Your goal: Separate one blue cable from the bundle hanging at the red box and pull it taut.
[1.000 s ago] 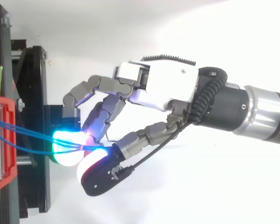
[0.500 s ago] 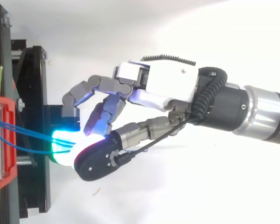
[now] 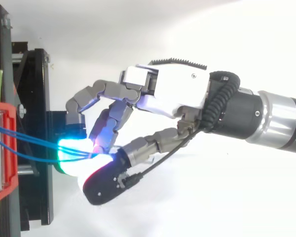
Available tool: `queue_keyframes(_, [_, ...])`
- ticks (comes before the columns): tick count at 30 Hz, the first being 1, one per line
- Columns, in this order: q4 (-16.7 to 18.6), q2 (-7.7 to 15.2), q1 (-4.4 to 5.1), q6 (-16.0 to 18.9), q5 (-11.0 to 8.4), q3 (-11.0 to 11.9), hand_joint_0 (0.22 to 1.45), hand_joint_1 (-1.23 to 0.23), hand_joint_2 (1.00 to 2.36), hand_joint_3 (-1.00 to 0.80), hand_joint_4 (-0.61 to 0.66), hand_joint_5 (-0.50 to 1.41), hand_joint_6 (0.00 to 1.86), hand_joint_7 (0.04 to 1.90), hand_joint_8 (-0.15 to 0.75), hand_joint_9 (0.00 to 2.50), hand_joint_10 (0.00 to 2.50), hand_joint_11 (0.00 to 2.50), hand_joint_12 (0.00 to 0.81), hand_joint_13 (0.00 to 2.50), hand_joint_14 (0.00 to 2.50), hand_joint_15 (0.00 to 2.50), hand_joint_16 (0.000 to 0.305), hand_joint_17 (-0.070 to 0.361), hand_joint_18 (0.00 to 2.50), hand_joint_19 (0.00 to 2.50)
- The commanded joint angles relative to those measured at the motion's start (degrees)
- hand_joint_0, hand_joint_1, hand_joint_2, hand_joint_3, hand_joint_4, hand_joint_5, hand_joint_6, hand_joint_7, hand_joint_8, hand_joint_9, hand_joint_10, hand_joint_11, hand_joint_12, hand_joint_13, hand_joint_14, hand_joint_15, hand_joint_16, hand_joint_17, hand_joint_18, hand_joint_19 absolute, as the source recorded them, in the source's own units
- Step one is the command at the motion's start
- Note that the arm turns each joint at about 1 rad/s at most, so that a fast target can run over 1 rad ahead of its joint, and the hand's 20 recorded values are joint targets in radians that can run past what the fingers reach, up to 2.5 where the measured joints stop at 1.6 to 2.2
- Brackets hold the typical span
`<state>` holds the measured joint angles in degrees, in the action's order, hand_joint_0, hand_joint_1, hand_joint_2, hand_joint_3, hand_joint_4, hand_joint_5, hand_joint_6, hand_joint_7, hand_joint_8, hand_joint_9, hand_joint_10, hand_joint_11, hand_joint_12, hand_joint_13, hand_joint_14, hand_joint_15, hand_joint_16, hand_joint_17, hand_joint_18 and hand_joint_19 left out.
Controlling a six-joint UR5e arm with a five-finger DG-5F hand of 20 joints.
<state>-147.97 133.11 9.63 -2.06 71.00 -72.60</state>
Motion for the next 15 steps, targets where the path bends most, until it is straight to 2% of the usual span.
queue_keyframes(1, [-0.21, -0.04, 0.04, 0.04, -0.08, 0.01, 0.62, -0.76, 1.0, -0.5, 0.04, -0.14, 0.9, 1.03, 0.331, 1.29, 0.02, 1.04, 0.327, 1.11, 0.02, 0.64, 0.036, 0.081, 0.86, 0.59])
queue_keyframes(7, [-0.65, 0.05, 0.04, 0.12, -0.08, 0.01, 0.52, -0.59, 1.0, -0.5, 0.07, -0.12, 0.88, 1.01, 0.352, 1.34, 0.02, 1.01, 0.349, 1.16, 0.02, 0.63, 0.038, 0.085, 0.92, 0.58])
queue_keyframes(11, [-0.3, 0.05, 0.12, -0.05, -0.08, 0.01, 0.55, -0.56, 1.0, -0.5, 0.07, -0.12, 0.87, 1.04, 0.342, 1.36, 0.02, 1.01, 0.345, 1.17, 0.02, 0.64, 0.036, 0.081, 0.91, 0.6])
queue_keyframes(13, [-0.3, -0.04, 0.12, -0.05, -0.25, 0.01, 0.62, -0.62, 1.0, -0.5, 0.03, -0.12, 0.87, 1.08, 0.339, 1.35, 0.02, 1.02, 0.337, 1.17, 0.02, 0.65, 0.034, 0.077, 0.9, 0.62])
queue_keyframes(15, [-0.3, -0.04, 0.21, -0.05, -0.25, 0.01, 0.64, -0.67, 1.0, -0.46, 0.03, -0.12, 0.88, 1.11, 0.348, 1.35, 0.02, 1.04, 0.34, 1.17, 0.02, 0.65, 0.035, 0.078, 0.9, 0.63])
